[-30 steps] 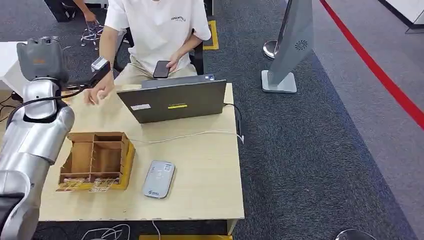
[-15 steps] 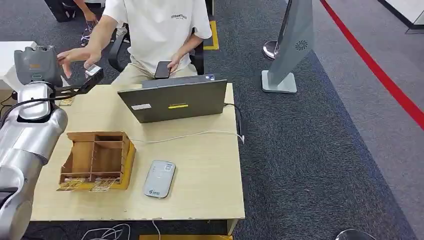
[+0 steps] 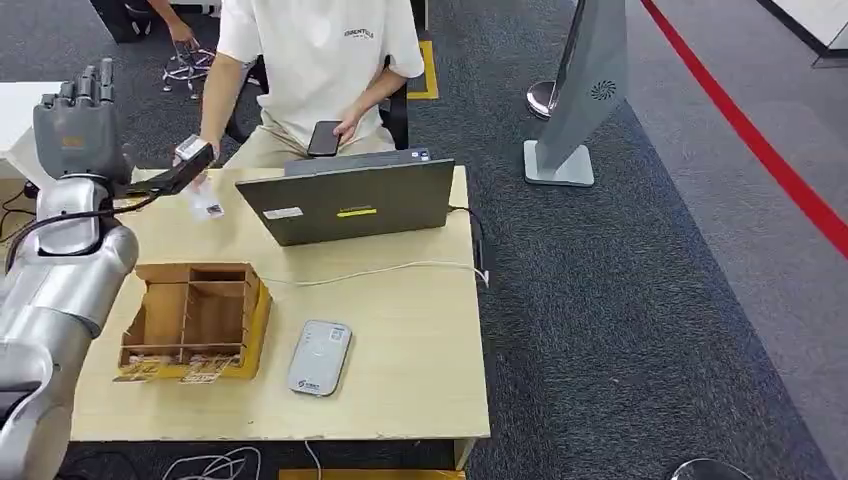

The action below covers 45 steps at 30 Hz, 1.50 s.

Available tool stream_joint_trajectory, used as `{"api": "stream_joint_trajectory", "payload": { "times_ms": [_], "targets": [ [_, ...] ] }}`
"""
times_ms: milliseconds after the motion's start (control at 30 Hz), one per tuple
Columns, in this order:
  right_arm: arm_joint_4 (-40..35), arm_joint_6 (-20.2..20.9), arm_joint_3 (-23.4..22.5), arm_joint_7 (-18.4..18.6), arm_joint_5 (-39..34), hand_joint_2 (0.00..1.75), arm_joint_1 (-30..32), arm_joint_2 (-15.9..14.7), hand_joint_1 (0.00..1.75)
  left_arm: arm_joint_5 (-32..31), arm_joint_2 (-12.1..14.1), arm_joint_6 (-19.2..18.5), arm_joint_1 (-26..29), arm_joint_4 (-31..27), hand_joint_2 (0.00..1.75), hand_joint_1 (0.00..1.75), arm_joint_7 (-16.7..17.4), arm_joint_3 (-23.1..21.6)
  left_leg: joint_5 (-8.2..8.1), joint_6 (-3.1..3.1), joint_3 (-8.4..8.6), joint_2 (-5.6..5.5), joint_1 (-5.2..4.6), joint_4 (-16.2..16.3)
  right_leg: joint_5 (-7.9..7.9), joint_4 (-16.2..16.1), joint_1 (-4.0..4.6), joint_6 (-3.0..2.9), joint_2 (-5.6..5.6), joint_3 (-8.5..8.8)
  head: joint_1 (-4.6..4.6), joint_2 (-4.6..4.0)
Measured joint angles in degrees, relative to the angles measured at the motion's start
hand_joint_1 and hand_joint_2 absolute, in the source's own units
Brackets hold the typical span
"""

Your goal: Pass the card to the sensor for recognition and then transmit it.

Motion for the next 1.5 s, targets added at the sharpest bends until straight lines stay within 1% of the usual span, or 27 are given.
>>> {"api": "stream_joint_trajectory", "payload": {
  "times_ms": [67, 100, 133, 200, 233, 267, 367, 467, 500, 567, 600, 633, 667, 767, 867, 933, 1000, 1067, 1200, 1300, 1367, 1433, 1500],
  "targets": [
    [-1.01, -2.01, -0.72, 0.79, 0.13, 0.00, 1.18, -0.07, 0.00, 1.09, -1.27, 1.05, 2.97, -3.46, 1.75, 0.00, -3.00, 0.65, -0.01, 0.00, 0.01, -0.01, -0.04, 0.00, 0.00, -0.01, -0.03, 0.00, 0.00, 0.01, 0.02, 0.00],
    [-1.63, -2.98, -0.81, 1.17, 0.02, 0.00, 1.52, -0.13, 0.00, 1.73, -1.81, 0.98, 4.35, -5.34, 1.75, 0.00, -3.87, 0.70, -0.01, 0.01, 0.01, 0.00, -0.05, 0.00, 0.00, -0.01, -0.04, 0.00, 0.00, 0.01, 0.02, 0.00],
    [-3.37, -5.71, -0.83, 2.12, -0.39, 0.00, 2.46, -0.33, 0.00, 2.66, -2.81, 0.13, 8.70, -11.36, 1.75, 0.00, -5.31, 0.70, -0.03, 0.03, 0.00, 0.01, -0.06, 0.00, -0.01, -0.02, -0.05, 0.01, 0.01, 0.01, 0.02, 0.00],
    [-5.63, -8.36, -0.72, 2.95, -0.85, 0.00, 3.46, -0.76, 0.00, 2.84, -4.05, -1.22, 13.79, -18.05, 1.75, 0.00, -4.78, 0.66, -0.07, 0.09, -0.04, 0.02, -0.06, 0.00, -0.05, -0.03, -0.05, 0.07, 0.03, -0.01, 0.02, 0.00],
    [-6.58, -9.03, -0.68, 3.08, -1.01, 0.00, 3.80, -1.01, 0.00, 2.88, -4.55, -1.62, 16.34, -21.21, 1.75, 0.00, -4.54, 0.59, -0.11, 0.08, -0.07, 0.08, -0.05, 0.00, -0.05, -0.03, -0.05, 0.07, 0.12, -0.04, 0.13, 0.00],
    [-7.25, -9.39, -0.63, 3.08, -1.33, 0.00, 4.01, -1.20, 0.00, 3.08, -4.74, -2.10, 17.77, -23.35, 1.75, 0.00, -4.37, 0.57, -0.13, 0.11, -0.08, 0.16, -0.06, 0.00, -0.05, -0.03, -0.05, 0.08, 0.21, -0.11, 0.13, 0.00],
    [-8.59, -9.57, -0.33, 3.02, -2.30, 0.00, 4.58, -1.64, 0.00, 3.98, -5.00, -2.74, 20.11, -28.07, 1.75, 0.00, -4.10, 0.57, -0.12, 0.12, -0.11, 0.17, -0.06, 0.00, -0.04, -0.05, -0.05, 0.08, 0.18, -0.16, 0.15, 0.00],
    [-9.27, -9.57, -0.15, 2.86, -2.69, 0.00, 4.52, -1.81, 0.00, 4.39, -5.11, -2.76, 21.08, -30.43, 1.75, 0.00, -4.15, 0.57, -0.10, 0.12, -0.11, 0.15, -0.05, 0.00, -0.04, -0.04, -0.04, 0.08, 0.13, -0.15, 0.11, 0.00],
    [-9.49, -9.81, -0.13, 2.86, -2.91, 0.00, 4.51, -1.95, 0.00, 4.52, -5.16, -2.71, 21.39, -31.15, 1.75, 0.00, -4.67, 0.57, -0.09, 0.14, -0.10, 0.15, -0.05, 0.00, -0.03, -0.04, -0.04, 0.08, 0.13, -0.14, 0.13, 0.00],
    [-10.38, -12.01, 0.50, 2.82, -4.67, 0.00, 4.55, -2.14, 0.00, 4.79, -5.42, -2.39, 23.45, -34.23, 1.75, 0.00, -6.22, 0.37, -0.09, 0.14, -0.08, 0.18, -0.05, 0.00, -0.03, -0.03, -0.04, 0.08, 0.18, -0.13, 0.13, 0.00],
    [-11.02, -13.34, 0.97, 2.86, -5.47, 0.00, 4.57, -2.21, 0.00, 4.52, -5.49, -2.39, 25.33, -36.14, 1.75, 0.00, -6.40, 0.00, -0.10, 0.14, -0.08, 0.22, -0.06, -0.01, -0.03, -0.03, -0.04, 0.08, 0.24, -0.13, 0.11, 0.00],
    [-12.16, -15.19, 1.66, 2.97, -6.52, 0.00, 4.75, -2.60, 0.00, 3.45, -5.48, -2.25, 27.86, -39.59, 1.75, 0.00, -6.27, -0.81, -0.12, 0.14, -0.08, 0.22, -0.06, -0.01, -0.04, -0.04, -0.05, 0.08, 0.25, -0.14, 0.09, 0.00],
    [-13.10, -15.96, 2.12, 3.06, -6.91, 0.00, 5.01, -2.90, 0.00, 2.21, -5.48, -2.13, 30.55, -43.01, 1.75, 0.00, -5.68, -2.05, -0.13, 0.13, -0.09, 0.21, -0.06, -0.01, -0.06, -0.04, -0.05, 0.11, 0.23, -0.15, 0.02, 0.00],
    [-15.63, -16.52, 2.01, 5.23, -4.78, 0.00, 6.42, -3.59, 0.00, 0.21, -4.94, -1.14, 37.87, -50.15, 1.75, 0.00, -4.08, -5.43, -0.24, 0.22, -0.15, 0.13, -0.06, -0.01, -0.17, -0.05, -0.06, 0.16, 0.15, -0.15, 0.22, 0.00],
    [-18.12, -16.65, 0.33, 7.19, -2.45, 0.00, 8.69, -4.20, 0.00, -1.40, -3.11, 1.62, 45.33, -56.66, 1.75, 0.00, -2.81, -8.49, -0.39, 0.19, -0.13, 0.19, -0.06, -0.02, -0.25, -0.06, -0.06, 0.14, 0.21, -0.14, 0.22, 0.00],
    [-19.62, -16.65, -1.04, 8.09, -1.29, 0.00, 10.20, -4.65, 0.00, -1.79, -1.73, 3.90, 50.70, -60.27, 1.75, 0.00, -2.77, -10.21, -0.43, 0.18, -0.12, 0.20, -0.06, -0.02, -0.33, -0.07, -0.06, 0.18, 0.23, -0.15, 0.22, 0.00],
    [-20.66, -16.65, -2.01, 8.57, -0.76, 0.00, 11.27, -5.05, 0.00, -1.84, -0.61, 5.40, 55.57, -62.64, 1.75, 0.00, -3.56, -10.86, -0.45, 0.17, -0.12, 0.21, -0.06, -0.02, -0.37, -0.07, -0.05, 0.22, 0.23, -0.15, 0.22, 0.00],
    [-21.38, -16.65, -2.56, 8.63, -0.70, 0.00, 11.85, -5.40, 0.00, -1.90, 0.24, 6.07, 59.76, -64.52, 1.75, 0.00, -4.72, -10.91, -0.45, 0.17, -0.13, 0.19, -0.05, -0.03, -0.38, -0.07, -0.05, 0.22, 0.20, -0.15, 0.20, 0.00],
    [-21.92, -16.65, -3.15, 7.98, -1.23, 0.00, 12.22, -5.88, 0.00, -1.90, 1.84, 6.20, 66.00, -67.47, 1.75, 0.00, -6.31, -10.91, -0.45, 0.17, -0.13, 0.20, -0.05, -0.03, -0.38, -0.07, -0.05, 0.22, 0.19, -0.13, 0.22, 0.00],
    [-21.92, -16.65, -3.10, 7.13, -2.25, 0.00, 12.11, -6.21, 0.00, -1.90, 2.80, 6.34, 69.44, -69.18, 1.75, 0.00, -6.46, -10.91, -0.45, 0.17, -0.14, 0.18, -0.05, -0.03, -0.38, -0.07, -0.05, 0.22, 0.16, -0.11, 0.22, 0.00],
    [-21.79, -16.65, -2.47, 5.84, -4.02, 0.00, 11.50, -6.45, 0.00, -1.92, 3.48, 6.36, 71.12, -69.44, 1.75, 0.00, -4.77, -11.21, -0.45, 0.17, -0.13, 0.19, -0.05, -0.03, -0.38, -0.07, -0.05, 0.22, 0.16, -0.10, 0.22, 0.00],
    [-21.55, -16.65, -1.38, 4.44, -5.92, 0.00, 10.67, -6.69, 0.00, -1.90, 4.07, 6.36, 72.42, -69.42, 1.75, 0.00, -1.95, -11.96, -0.45, 0.17, -0.12, 0.17, -0.05, -0.03, -0.38, -0.08, -0.05, 0.23, 0.15, -0.10, 0.22, 0.00],
    [-21.27, -16.65, -0.35, 3.65, -7.00, 0.00, 9.89, -6.84, 0.00, -1.82, 4.53, 6.36, 73.23, -69.39, 1.75, 0.00, -0.08, -12.57, -0.45, 0.17, -0.12, 0.15, -0.05, -0.02, -0.37, -0.08, -0.05, 0.23, 0.12, -0.09, 0.22, 0.00]
  ]
}}
